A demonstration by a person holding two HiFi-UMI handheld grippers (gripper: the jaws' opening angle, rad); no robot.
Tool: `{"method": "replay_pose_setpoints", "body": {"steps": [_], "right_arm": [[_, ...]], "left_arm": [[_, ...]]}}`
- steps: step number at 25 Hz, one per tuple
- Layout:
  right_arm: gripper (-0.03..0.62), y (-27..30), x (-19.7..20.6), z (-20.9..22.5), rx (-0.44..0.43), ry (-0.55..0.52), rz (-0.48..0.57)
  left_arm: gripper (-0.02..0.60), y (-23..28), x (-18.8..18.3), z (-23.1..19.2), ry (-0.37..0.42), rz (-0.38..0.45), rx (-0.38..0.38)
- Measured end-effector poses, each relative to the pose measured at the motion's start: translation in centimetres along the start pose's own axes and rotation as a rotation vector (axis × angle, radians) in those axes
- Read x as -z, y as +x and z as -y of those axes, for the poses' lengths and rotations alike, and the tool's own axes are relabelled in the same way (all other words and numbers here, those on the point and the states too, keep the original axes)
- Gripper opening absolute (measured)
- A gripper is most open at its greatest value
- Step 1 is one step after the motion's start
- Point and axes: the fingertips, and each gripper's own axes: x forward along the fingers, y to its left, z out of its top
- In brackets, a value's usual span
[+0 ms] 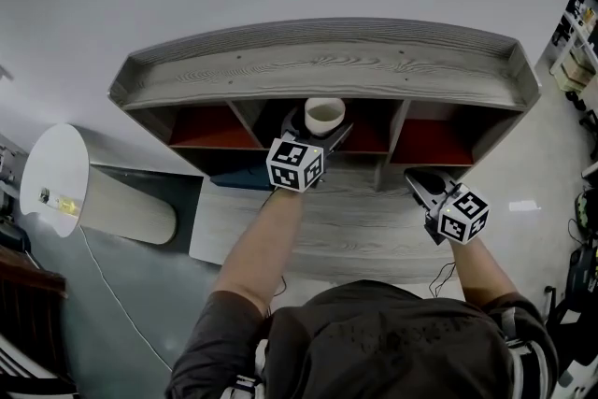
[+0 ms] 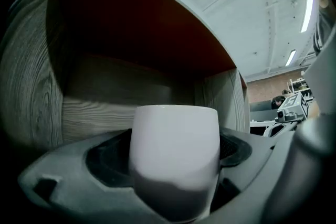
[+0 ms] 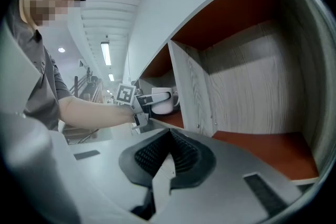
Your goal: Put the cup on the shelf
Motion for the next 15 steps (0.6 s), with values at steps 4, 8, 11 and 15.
{"method": "replay_pose_setpoints", "body": {"steps": [4, 8, 11, 15], "right_arm": [[-0.008, 0.3, 0.2, -0.1, -0.008, 0.003, -0.006], [-0.008, 0.6, 0.2, -0.5, -0.020, 0.006, -0.006], [-0.008, 0.7, 0.3, -0.8, -0.031, 0.005, -0.010], [-0.008, 0.6, 0.4, -0.8, -0.030, 0.013, -0.013]], "left_arm": [[0.434, 0.6, 0.9, 0.5, 0.042, -0.054, 0.013], [0.434, 1.0, 1.8, 1.0, 0.070, -0.128, 0.032], [0.434, 0.8, 2.2, 0.5, 0.028, -0.182, 0.026], [0.434, 0.5, 3.3, 0.6, 0.042, -0.277, 0.032]]}}
